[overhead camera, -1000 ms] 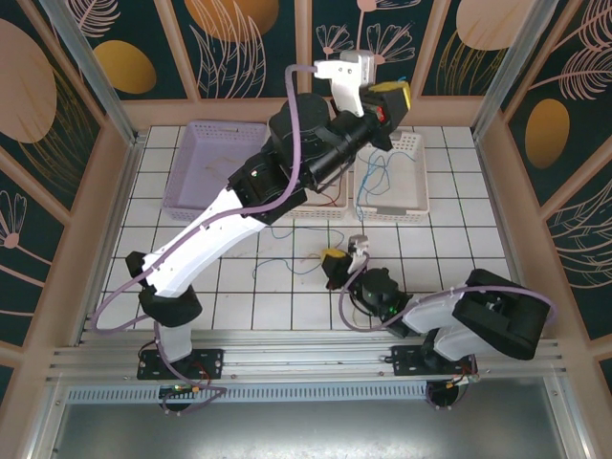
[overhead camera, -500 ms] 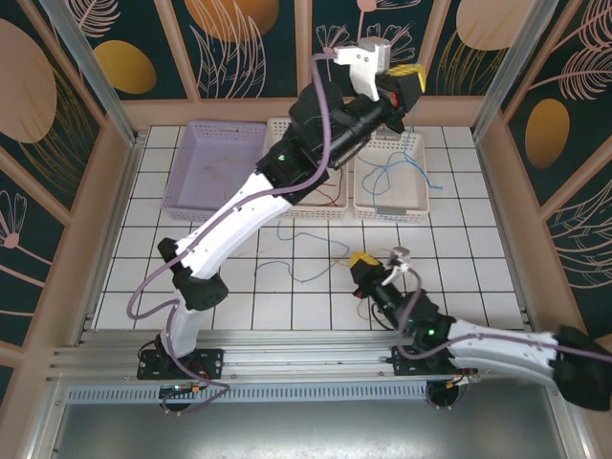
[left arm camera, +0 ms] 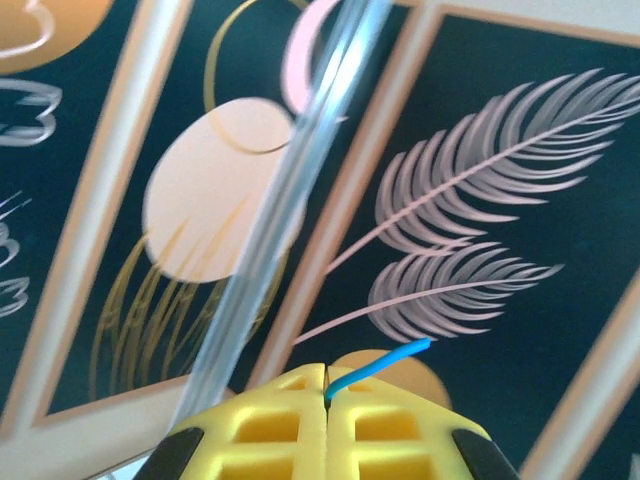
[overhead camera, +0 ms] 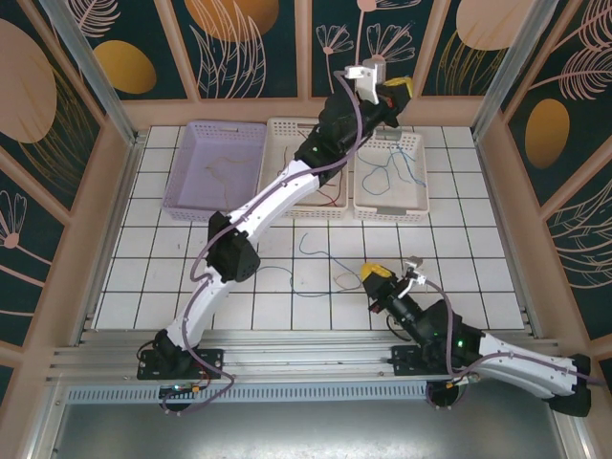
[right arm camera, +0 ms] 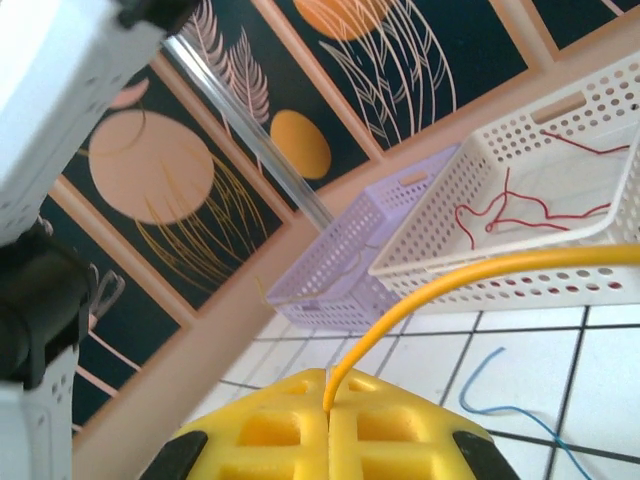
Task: Untangle the cables
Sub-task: Move the cable to the center of the table, then pass the cable.
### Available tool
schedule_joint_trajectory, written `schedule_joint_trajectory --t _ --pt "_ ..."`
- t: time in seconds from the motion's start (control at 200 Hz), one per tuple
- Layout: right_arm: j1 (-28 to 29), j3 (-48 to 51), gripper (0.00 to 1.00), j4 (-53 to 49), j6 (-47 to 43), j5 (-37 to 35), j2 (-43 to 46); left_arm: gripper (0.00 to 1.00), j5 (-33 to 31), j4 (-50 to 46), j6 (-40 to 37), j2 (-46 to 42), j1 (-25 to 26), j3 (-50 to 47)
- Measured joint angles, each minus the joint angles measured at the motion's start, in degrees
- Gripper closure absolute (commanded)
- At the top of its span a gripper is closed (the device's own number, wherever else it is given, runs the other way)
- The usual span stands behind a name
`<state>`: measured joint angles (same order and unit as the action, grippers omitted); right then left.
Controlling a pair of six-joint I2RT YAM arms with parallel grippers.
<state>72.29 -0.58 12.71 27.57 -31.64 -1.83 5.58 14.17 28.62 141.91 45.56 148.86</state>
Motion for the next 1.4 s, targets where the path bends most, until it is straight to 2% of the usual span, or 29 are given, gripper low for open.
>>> schedule_joint_trajectory --t 0.14,0.365,0.475,0.561,0.661,0.736,0.776,0.816,1.011,1.106,1.251,1.401 --pt "0.26 0.0 1.0 -1.99 -1.49 -0.09 -0.31 1.0 0.02 0.74 1.64 4.63 -1.75 0.0" --pt "0.26 -3.02 1.0 -3.43 -5.2 -0.35 -0.63 1.0 0.72 0.66 1.7 7.65 -1.18 -1.97" --pt "0.26 -7.41 1.0 -3.56 -7.91 -0.46 -1.29 0.73 1.99 0.59 1.53 7.65 -0.98 -2.86" --pt "0.28 -11.45 1.0 -3.76 -9.97 -0.5 -3.04 0.58 3.48 0.59 1.86 7.61 -0.98 -3.48" --pt "0.33 -16.83 1.0 -4.76 -12.09 -1.05 -5.99 0.46 5.05 0.35 1.7 6.23 -0.98 -7.41" --pt "0.33 -20.96 1.0 -5.92 -13.14 -1.62 -7.63 0.41 6.05 -0.98 1.38 4.26 -0.98 -11.47" --pt "0.33 -23.12 1.0 -6.34 -13.84 -1.77 -8.24 0.33 6.27 -1.62 1.01 3.02 -0.98 -13.55" --pt "0.31 -25.05 1.0 -6.97 -14.27 -1.84 -8.7 0.25 6.47 -2.47 0.61 1.38 -0.98 -15.89" --pt "0.31 -35.32 1.0 -9.38 -16.33 -1.97 -13.46 0.02 7.5 -6.47 -0.24 -7.06 -0.98 -21.99" --pt "0.31 -40.41 1.0 -10.25 -17.77 -2.16 -17.66 0.02 7.5 -6.93 -0.22 -14.21 -0.98 -27.78" --pt "0.31 -47.84 1.0 -11.32 -20.28 -3.21 -24.24 0.01 7.63 -3.96 -0.44 -31.54 -0.98 -44.68" --pt "0.24 -55.54 1.0 -13.0 -21.81 -3.34 -30.51 0.02 10.08 6.78 1.07 -50.58 -0.98 -66.1"
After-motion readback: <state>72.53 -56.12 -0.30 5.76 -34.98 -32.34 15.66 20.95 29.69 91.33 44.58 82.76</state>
